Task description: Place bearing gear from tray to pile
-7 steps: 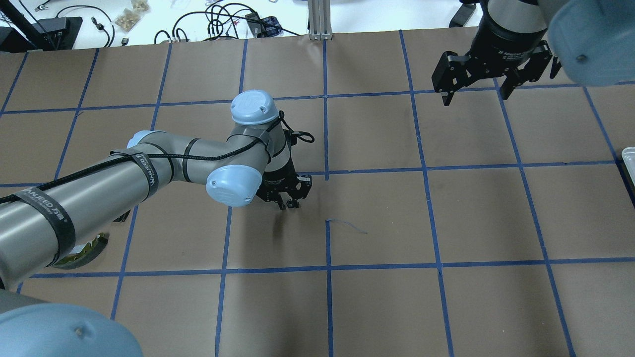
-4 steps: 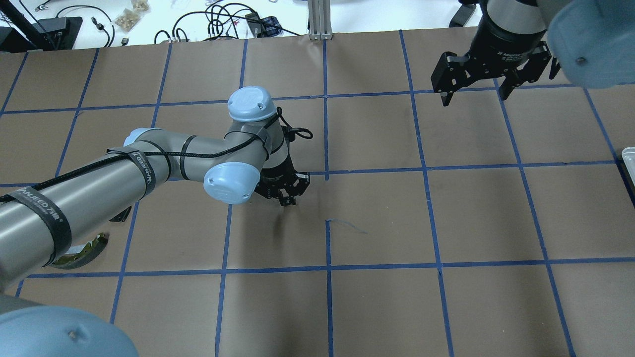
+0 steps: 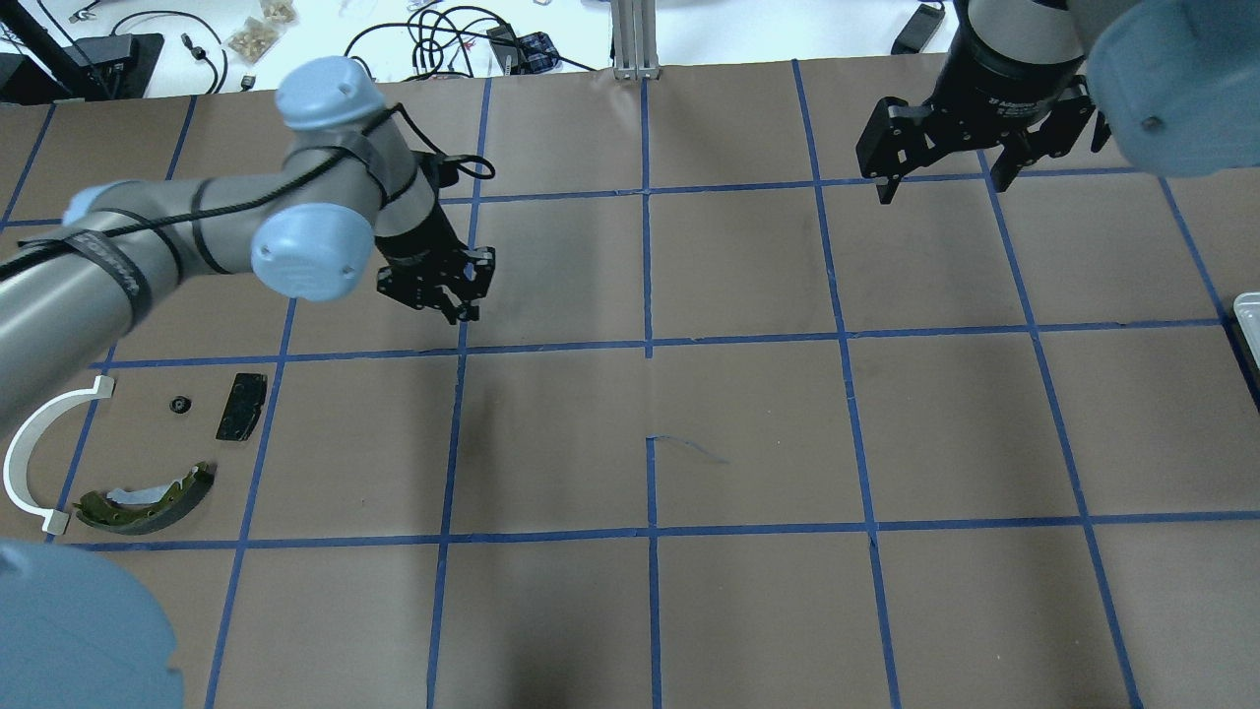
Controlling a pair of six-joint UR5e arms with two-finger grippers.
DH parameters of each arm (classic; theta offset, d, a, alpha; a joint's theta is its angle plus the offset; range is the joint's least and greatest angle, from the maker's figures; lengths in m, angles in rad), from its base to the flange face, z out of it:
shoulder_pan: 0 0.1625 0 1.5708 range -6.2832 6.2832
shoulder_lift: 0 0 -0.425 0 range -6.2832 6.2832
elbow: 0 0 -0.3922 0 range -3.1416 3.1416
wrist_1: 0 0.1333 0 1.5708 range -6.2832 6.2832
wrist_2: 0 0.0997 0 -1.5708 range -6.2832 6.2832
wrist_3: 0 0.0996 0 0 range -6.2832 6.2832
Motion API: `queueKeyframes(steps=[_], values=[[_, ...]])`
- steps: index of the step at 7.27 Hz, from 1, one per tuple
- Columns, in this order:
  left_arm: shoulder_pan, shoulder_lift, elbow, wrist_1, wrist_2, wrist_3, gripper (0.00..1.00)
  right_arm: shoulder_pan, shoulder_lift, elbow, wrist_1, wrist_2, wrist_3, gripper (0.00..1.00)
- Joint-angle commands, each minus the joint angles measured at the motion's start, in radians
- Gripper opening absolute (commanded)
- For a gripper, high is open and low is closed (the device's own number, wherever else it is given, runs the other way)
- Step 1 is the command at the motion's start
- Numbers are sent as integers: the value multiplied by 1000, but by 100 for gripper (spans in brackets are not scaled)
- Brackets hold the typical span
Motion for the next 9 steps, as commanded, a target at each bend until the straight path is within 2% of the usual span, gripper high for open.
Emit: queueKeyframes(steps=[1, 3, 5, 8, 9], values=[[194, 10, 125, -162, 85, 274, 0, 1, 0, 0, 0, 0, 1, 100], [406, -21, 125, -150, 165, 543, 0, 0, -2, 0, 0, 0, 1, 100], [529, -42, 93, -138, 178, 707, 0, 2, -2, 0, 0, 0, 1, 100], [591, -68, -6, 9, 178, 750, 0, 3, 0, 0, -2, 1, 1, 100], [593, -67, -20, 11, 179, 751, 0, 3, 0, 0, 0, 1, 1, 100]])
